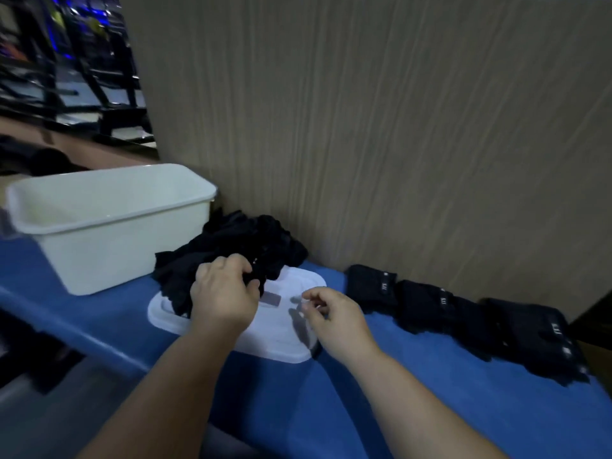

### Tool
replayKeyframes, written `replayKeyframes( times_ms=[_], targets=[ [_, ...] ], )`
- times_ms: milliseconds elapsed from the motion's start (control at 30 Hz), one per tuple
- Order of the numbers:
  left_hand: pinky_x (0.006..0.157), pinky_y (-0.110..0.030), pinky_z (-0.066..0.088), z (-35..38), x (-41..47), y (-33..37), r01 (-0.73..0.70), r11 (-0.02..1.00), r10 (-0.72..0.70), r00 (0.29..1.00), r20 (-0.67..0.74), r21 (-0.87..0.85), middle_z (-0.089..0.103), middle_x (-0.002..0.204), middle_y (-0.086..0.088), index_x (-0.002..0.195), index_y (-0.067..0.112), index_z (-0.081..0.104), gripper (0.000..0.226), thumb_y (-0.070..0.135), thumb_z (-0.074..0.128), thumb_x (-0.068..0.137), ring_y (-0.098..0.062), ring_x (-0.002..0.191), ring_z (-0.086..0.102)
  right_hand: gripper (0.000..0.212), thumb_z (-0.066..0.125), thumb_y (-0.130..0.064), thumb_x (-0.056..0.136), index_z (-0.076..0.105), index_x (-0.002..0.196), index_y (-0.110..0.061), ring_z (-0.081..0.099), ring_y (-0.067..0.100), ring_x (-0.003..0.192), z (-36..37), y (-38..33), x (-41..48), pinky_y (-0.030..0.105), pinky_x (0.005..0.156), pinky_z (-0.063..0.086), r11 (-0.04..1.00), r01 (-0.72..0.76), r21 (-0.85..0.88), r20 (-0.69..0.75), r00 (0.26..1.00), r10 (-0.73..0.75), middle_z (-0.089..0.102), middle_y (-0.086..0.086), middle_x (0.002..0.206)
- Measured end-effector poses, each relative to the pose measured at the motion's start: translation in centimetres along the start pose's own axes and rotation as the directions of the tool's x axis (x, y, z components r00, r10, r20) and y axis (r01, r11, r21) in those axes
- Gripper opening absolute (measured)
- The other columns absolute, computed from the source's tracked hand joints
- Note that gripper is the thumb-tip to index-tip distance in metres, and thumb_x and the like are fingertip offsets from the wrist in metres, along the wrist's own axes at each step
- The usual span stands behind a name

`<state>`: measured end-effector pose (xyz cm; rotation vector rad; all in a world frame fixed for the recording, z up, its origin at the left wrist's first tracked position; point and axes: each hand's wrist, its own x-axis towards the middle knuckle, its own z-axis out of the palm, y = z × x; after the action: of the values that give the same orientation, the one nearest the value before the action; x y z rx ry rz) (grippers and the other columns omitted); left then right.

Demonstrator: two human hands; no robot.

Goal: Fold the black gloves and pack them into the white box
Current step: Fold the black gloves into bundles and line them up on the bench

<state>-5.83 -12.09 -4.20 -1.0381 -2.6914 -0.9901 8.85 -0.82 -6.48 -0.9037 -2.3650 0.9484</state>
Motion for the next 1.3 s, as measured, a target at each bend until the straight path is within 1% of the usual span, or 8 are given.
replayKeyframes(
  times_ms=[233, 400, 567, 633, 800, 1067, 1167, 1300],
  targets=[
    [0.099, -0.039, 0.038, 0.3, 1.6, -2.8, 0.032, 0.992, -0.059, 0.973, 0.224, 0.126, 0.043, 0.139, -0.003, 0.142, 0.023, 0.039, 0.050, 0.031, 0.052, 0.095, -0.028, 0.127, 0.035, 0.052, 0.058, -0.035, 0.093, 0.041, 0.141, -0.023, 0.053, 0.015, 0.119, 4.6, -3.9, 4.4, 0.032, 0.103, 0.042, 0.979, -0.165, 0.119, 0.173, 0.974, 0.143, 0.053, -0.003, 0.135],
    [0.105, -0.036, 0.036, 0.7, 2.2, -3.5, 0.017, 0.997, -0.036, 0.962, 0.272, 0.070, 0.039, 0.142, -0.003, 0.144, 0.022, 0.038, 0.051, 0.027, 0.053, 0.095, -0.027, 0.129, 0.034, 0.056, 0.060, -0.036, 0.092, 0.037, 0.141, -0.024, 0.056, 0.016, 0.112, 6.3, -5.2, 5.8, 0.023, 0.091, 0.042, 0.962, -0.206, 0.177, 0.224, 0.961, 0.165, 0.057, 0.001, 0.128],
    [0.107, -0.033, 0.034, 0.8, 2.5, -3.9, 0.005, 1.000, -0.004, 0.954, 0.299, -0.002, 0.040, 0.143, -0.004, 0.142, 0.021, 0.043, 0.049, 0.024, 0.055, 0.094, -0.025, 0.131, 0.035, 0.005, 0.061, -0.022, 0.090, 0.056, 0.092, -0.024, 0.056, 0.008, 0.072, 6.5, -4.5, 6.0, 0.017, 0.061, 0.040, 0.964, -0.201, 0.172, 0.130, 0.975, 0.180, 0.059, -0.007, 0.076],
    [0.106, -0.034, 0.036, 0.8, 2.4, -3.6, -0.001, 0.999, 0.012, 0.954, 0.298, -0.036, 0.043, 0.140, -0.003, 0.140, 0.022, 0.045, 0.048, 0.025, 0.056, 0.093, -0.024, 0.130, 0.037, 0.023, 0.061, -0.019, 0.089, 0.047, 0.071, -0.022, 0.048, 0.009, 0.062, 6.2, -3.9, 5.7, 0.020, 0.059, 0.039, 0.968, -0.191, 0.163, 0.095, 0.980, 0.177, 0.050, -0.007, 0.064],
    [0.103, -0.037, 0.038, 0.5, 1.4, -2.1, -0.082, 0.996, 0.069, 0.954, 0.293, 0.030, 0.052, 0.131, 0.004, 0.134, 0.031, 0.050, 0.044, 0.039, 0.056, 0.091, -0.020, 0.125, 0.040, 0.016, 0.059, -0.017, 0.087, 0.053, 0.072, -0.020, 0.053, 0.013, 0.067, 3.1, -2.8, 3.7, 0.027, 0.063, 0.043, 0.966, -0.208, 0.155, 0.037, 0.978, 0.205, 0.055, -0.005, 0.068],
    [0.099, -0.031, 0.045, 2.4, -3.7, 3.5, 0.033, 0.905, 0.231, 0.799, 0.556, -0.424, 0.055, 0.113, 0.017, 0.123, 0.034, 0.050, 0.039, 0.040, 0.064, 0.087, -0.010, 0.107, 0.059, 0.015, 0.051, 0.004, 0.092, 0.060, 0.092, -0.008, 0.060, 0.015, 0.073, -3.8, 1.3, -3.9, 0.025, 0.059, 0.052, 0.779, -0.224, 0.585, 0.039, 0.968, 0.249, 0.060, 0.010, 0.085],
    [0.097, -0.037, 0.049, 4.1, -5.8, 5.7, 0.083, 0.842, 0.311, 0.732, 0.606, -0.533, 0.062, 0.112, 0.009, 0.112, 0.036, 0.052, 0.031, 0.032, 0.067, 0.086, -0.013, 0.103, 0.063, 0.017, 0.050, 0.006, 0.091, 0.060, 0.091, -0.008, 0.061, 0.019, 0.077, -6.0, 3.4, -7.2, 0.038, 0.072, 0.054, 0.767, -0.202, 0.609, 0.035, 0.973, 0.228, 0.062, 0.009, 0.087],
    [0.091, -0.035, 0.052, 5.7, -7.8, 8.0, 0.072, 0.813, 0.369, 0.704, 0.607, -0.578, 0.063, 0.100, 0.005, 0.102, 0.038, 0.053, 0.030, 0.024, 0.072, 0.083, -0.012, 0.095, 0.064, 0.020, 0.061, -0.003, 0.080, 0.056, 0.099, -0.009, 0.061, 0.014, 0.077, -8.4, 5.4, -10.8, 0.026, 0.065, 0.051, 0.748, -0.176, 0.640, 0.058, 0.982, 0.181, 0.062, 0.002, 0.092]
  ],
)
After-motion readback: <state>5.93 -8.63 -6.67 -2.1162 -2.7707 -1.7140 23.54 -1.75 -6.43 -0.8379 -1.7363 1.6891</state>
